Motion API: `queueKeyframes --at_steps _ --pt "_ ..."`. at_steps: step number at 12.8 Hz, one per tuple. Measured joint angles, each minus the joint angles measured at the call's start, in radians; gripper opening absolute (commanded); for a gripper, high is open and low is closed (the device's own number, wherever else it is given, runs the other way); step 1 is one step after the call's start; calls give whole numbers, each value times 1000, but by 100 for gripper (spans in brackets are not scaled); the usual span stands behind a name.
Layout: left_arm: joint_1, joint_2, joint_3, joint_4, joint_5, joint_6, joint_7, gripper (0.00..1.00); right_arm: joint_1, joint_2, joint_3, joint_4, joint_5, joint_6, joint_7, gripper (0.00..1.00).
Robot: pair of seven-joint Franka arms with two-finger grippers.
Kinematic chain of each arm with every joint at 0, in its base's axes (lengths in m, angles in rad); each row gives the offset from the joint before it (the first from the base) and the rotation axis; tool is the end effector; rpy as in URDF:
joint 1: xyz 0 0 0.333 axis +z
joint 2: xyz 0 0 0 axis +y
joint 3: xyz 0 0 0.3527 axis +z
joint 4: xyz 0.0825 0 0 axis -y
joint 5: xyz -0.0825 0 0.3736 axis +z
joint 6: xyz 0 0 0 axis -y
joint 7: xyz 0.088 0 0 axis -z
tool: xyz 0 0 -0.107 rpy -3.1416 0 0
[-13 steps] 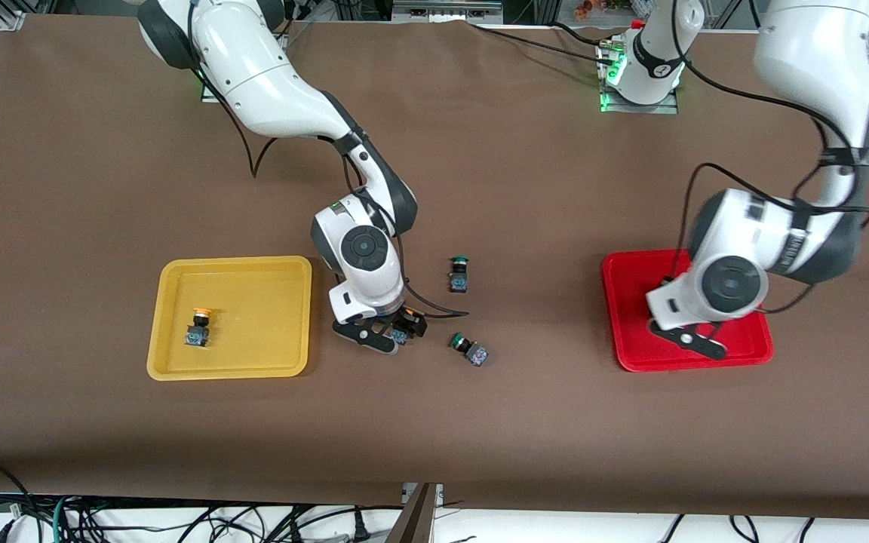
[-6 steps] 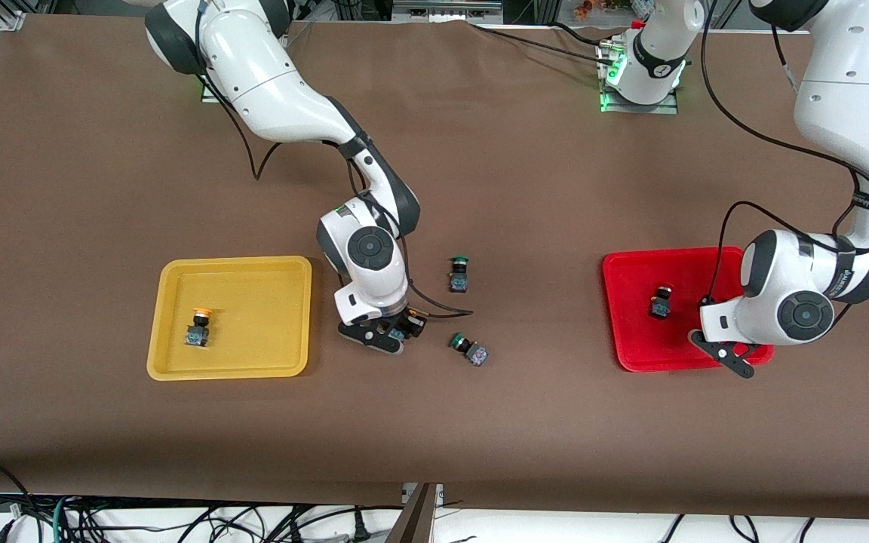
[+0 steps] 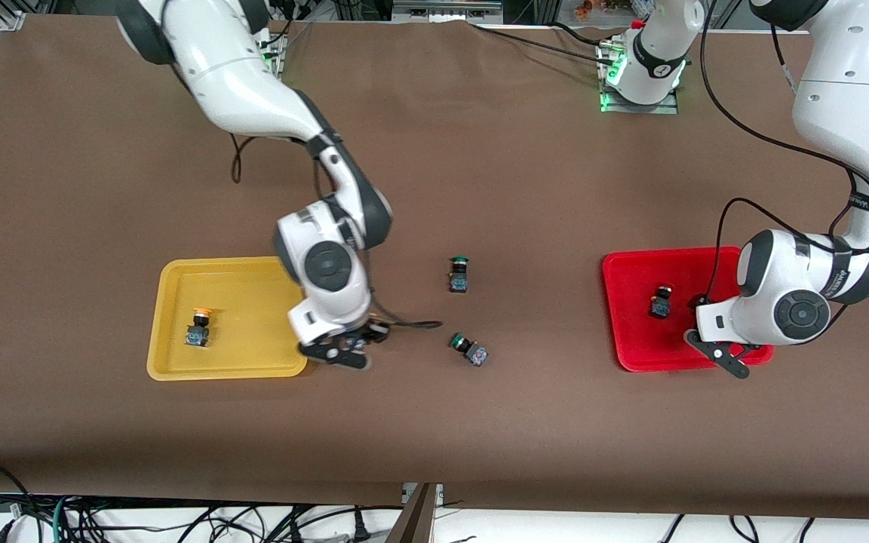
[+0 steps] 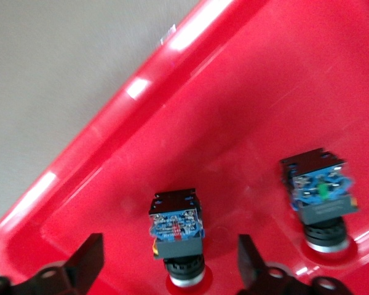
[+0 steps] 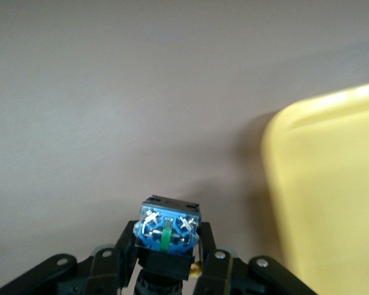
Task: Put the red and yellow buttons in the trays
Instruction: 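Release the red button in the red tray while the right gripper places its button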
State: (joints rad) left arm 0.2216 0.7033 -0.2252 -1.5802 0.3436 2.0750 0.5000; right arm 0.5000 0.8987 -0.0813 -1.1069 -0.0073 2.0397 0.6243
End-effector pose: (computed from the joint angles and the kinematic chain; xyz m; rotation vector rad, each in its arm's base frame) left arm 0.6935 0.0395 0.2532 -2.8751 0.9851 0.3199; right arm 0.7149 0.3422 0.3029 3.0865 -0.2640 0.1030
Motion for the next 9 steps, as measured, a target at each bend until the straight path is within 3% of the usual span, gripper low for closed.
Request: queueKeyframes --at_steps 4,8,9 --pt "-2 -147 -25 62 -178 -177 -3 100 -181 -44 4 -22 43 -156 -305 0" --pt "-4 -263 -79 228 -232 -537 -144 100 -228 -35 8 -146 43 -111 -361 0" --pt "-5 -277 -105 274 -254 -615 -205 100 -226 -33 12 -177 43 -80 -361 52"
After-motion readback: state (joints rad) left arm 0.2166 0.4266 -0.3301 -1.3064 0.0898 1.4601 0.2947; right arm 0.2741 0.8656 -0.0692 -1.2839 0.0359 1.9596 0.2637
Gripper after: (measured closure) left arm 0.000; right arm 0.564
